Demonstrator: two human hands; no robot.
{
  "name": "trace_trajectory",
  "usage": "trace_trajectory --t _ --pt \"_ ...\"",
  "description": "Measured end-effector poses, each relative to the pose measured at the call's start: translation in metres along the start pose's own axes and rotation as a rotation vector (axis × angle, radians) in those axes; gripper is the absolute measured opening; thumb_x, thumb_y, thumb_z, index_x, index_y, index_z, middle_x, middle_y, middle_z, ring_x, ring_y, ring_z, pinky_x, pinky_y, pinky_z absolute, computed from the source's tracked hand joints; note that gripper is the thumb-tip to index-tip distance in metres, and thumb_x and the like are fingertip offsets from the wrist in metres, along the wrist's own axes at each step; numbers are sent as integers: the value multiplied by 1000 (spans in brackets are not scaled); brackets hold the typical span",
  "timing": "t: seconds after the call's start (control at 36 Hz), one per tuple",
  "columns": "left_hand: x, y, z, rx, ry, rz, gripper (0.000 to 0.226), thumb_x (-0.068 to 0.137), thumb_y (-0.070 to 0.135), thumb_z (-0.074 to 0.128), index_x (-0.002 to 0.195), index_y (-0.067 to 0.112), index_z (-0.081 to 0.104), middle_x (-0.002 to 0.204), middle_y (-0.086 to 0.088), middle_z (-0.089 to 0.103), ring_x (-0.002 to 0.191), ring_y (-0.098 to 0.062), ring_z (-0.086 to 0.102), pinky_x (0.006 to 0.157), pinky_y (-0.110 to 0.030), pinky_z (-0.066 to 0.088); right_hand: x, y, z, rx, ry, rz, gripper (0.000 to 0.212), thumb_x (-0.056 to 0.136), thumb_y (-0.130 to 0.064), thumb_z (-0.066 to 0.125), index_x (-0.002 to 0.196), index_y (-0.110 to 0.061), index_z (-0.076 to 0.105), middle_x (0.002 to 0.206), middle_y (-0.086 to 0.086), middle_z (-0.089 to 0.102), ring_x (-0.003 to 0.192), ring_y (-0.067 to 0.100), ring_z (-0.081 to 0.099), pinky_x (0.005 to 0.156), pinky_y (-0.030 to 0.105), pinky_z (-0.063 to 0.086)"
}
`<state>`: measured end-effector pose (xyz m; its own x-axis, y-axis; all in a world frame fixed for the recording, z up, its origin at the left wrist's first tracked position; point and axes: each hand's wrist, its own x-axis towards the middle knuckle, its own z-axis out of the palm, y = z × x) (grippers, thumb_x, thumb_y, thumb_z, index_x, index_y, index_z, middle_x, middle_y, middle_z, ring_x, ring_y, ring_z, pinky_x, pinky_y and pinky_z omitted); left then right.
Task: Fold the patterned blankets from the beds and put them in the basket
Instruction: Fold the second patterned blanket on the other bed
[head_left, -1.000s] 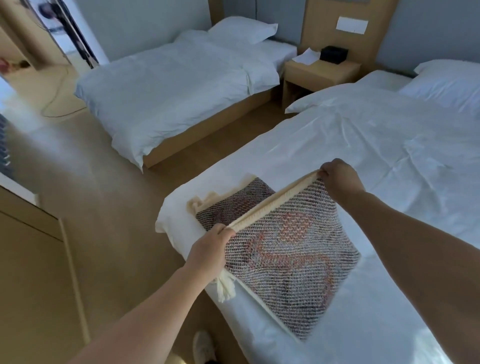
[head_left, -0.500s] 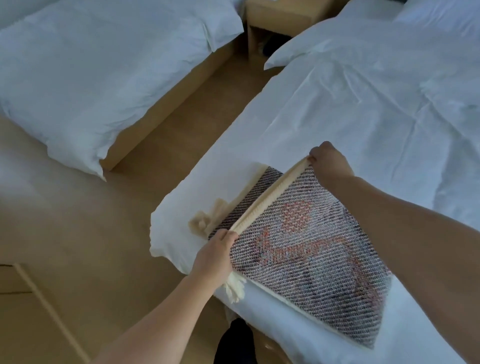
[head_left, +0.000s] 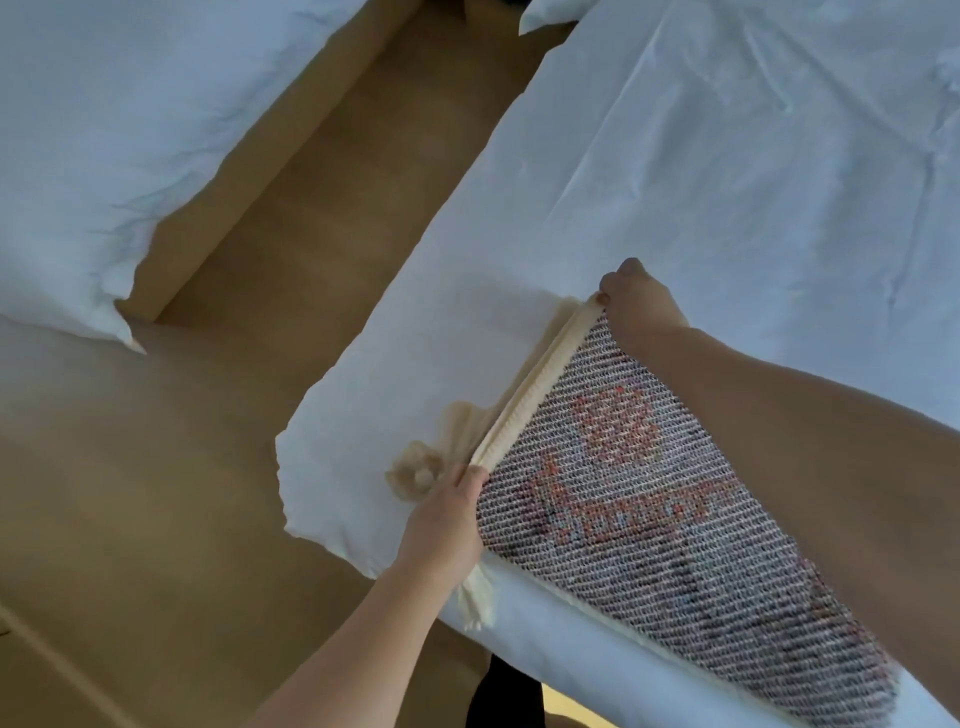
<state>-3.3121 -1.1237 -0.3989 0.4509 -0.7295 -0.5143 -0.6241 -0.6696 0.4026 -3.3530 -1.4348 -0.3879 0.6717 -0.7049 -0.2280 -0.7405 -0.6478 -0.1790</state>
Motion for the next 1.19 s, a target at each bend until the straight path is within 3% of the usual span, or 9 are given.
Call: trace_trajectory --t 0.28,0.36,0.47,0.53,0.58,0.64,0.72,0.89,1.19 --pt "30 -24 26 34 -2 9 61 84 -2 53 137 24 39 142 6 29 116 -18 46 79 -28 50 32 -7 59 -46 -59 -18 26 91 8 42 110 1 58 117 12 45 97 29 54 72 34 49" --pt "31 -25 32 95 68 7 55 82 2 57 132 23 45 139 1 34 120 -23 43 90 -31 47 34 -11 68 18 -25 -9 23 92 8 42 108 0 56 119 14 42 90 30 54 73 34 47" --pt "40 -14 45 254 225 71 48 73 14 61 121 17 53 139 -11 42 125 -36 41 108 -51 31 23 -15 76 189 3 -19 35 97 -5 42 132 -4 42 143 17 29 120 33 44 93 39 42" --pt "48 0 50 281 252 164 52 81 27 49 131 11 50 147 -17 38 137 -38 32 117 -49 10 8 -13 79 211 19 -48 51 100 -20 41 147 -5 25 157 19 10 141 33 24 114 41 28" --pt "56 17 58 300 196 274 60 90 36 38 142 6 39 155 -17 27 144 -32 22 117 -46 9 -11 -4 85 98 25 -91 65 102 -38 34 152 -5 11 160 17 -1 148 31 2 121 43 7" --pt "64 31 68 309 130 370 63 94 40 34 147 6 31 158 -15 19 146 -28 15 115 -47 13 -29 12 93 -17 -37 -101 71 100 -49 23 153 -6 1 161 13 -8 148 27 -8 120 40 -6" --pt "78 46 81 345 92 409 65 95 44 30 148 6 28 157 -15 20 146 -30 14 116 -50 10 -56 41 103 -103 -92 -81 75 98 -56 14 153 -7 -2 161 11 -10 148 23 -12 117 37 -12" --pt "90 78 98 463 67 442 71 97 51 19 150 4 17 159 -18 12 147 -32 7 116 -52 4 -94 117 104 -101 -108 63 80 95 -63 6 152 -9 -7 160 9 -12 147 21 -15 119 37 -11" --pt "81 157 150 510 47 549 72 97 55 10 152 9 12 159 -14 8 148 -30 3 116 -54 0 -179 268 94 -132 -87 370 83 94 -64 8 153 -8 -5 160 10 -13 147 22 -14 119 39 -10"
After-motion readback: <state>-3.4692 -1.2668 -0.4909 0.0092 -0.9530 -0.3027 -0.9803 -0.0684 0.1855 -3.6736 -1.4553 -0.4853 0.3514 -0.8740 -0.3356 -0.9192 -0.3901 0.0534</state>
